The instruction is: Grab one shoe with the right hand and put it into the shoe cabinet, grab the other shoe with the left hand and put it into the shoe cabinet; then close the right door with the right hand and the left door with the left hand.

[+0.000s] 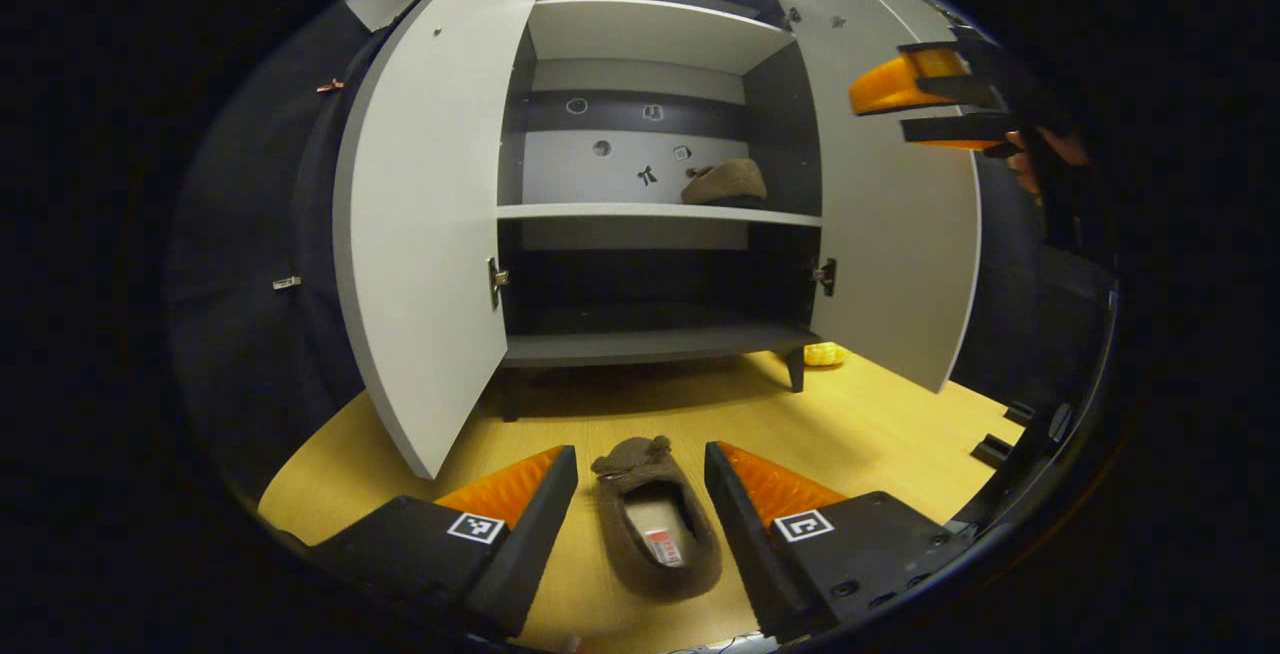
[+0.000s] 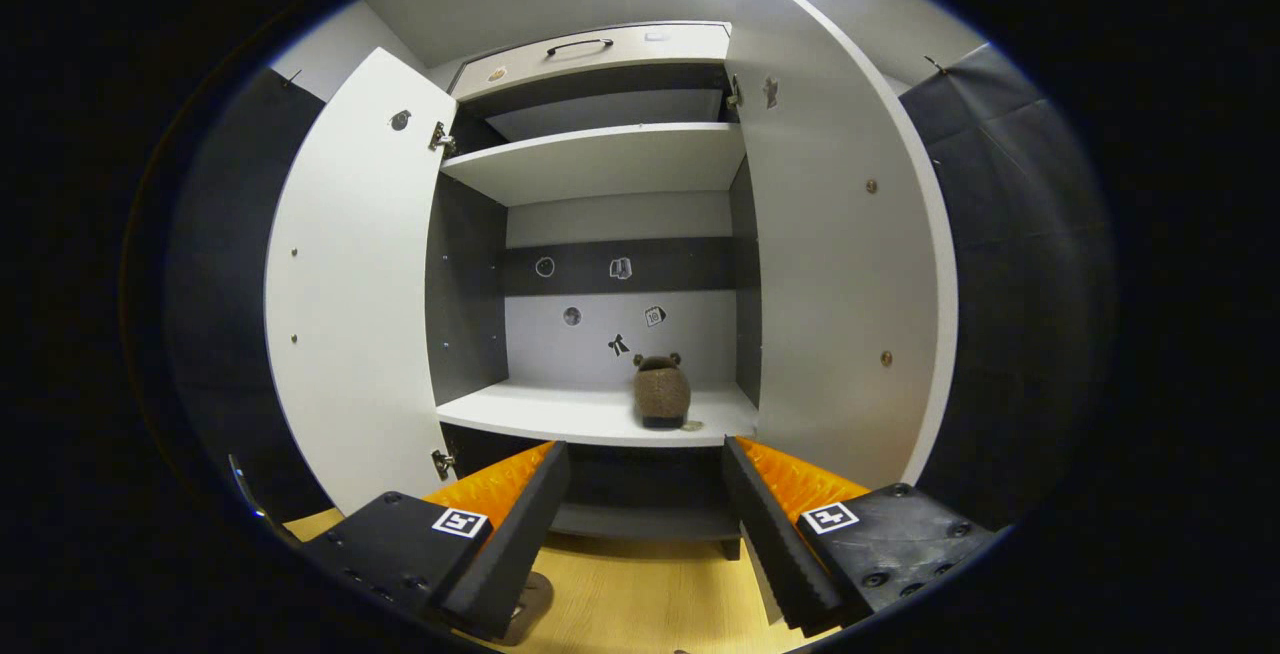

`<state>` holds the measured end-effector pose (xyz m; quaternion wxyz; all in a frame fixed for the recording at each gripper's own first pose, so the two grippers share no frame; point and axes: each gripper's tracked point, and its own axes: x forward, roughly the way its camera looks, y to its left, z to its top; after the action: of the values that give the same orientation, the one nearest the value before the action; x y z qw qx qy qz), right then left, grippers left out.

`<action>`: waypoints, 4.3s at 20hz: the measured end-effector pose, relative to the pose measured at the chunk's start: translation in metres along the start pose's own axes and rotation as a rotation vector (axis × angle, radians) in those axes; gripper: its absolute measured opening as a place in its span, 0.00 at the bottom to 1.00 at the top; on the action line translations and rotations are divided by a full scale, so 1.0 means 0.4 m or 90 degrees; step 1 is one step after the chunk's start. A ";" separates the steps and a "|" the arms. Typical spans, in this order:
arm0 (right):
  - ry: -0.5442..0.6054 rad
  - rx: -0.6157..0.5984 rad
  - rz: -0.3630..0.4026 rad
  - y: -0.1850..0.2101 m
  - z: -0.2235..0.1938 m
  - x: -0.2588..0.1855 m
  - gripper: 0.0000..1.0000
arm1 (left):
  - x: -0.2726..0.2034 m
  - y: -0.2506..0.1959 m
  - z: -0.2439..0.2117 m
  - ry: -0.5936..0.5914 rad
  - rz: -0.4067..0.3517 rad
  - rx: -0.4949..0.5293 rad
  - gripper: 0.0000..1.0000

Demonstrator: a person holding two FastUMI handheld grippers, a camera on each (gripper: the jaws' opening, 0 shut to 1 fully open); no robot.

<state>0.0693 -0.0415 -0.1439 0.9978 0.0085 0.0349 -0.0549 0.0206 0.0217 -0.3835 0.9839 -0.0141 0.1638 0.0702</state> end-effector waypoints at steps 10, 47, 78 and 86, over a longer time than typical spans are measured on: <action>0.023 -0.088 0.009 0.010 -0.147 0.005 0.98 | 0.152 0.032 -0.178 0.045 -0.003 -0.001 0.70; 0.087 -0.071 -0.004 0.037 -0.085 0.027 0.98 | 0.067 -0.005 0.276 0.015 -0.072 0.042 0.06; 0.022 -0.055 0.223 0.134 0.109 0.272 0.98 | 0.697 0.161 1.013 -0.061 0.048 -0.020 0.06; 0.055 -0.056 0.244 0.154 0.062 0.304 0.98 | 0.849 0.168 0.971 -0.008 0.036 -0.007 0.07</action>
<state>0.1982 0.0059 -0.1269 0.9870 -0.0264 0.0776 0.1383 0.4535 0.1532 -0.1266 0.9825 -0.0141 0.1575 0.0990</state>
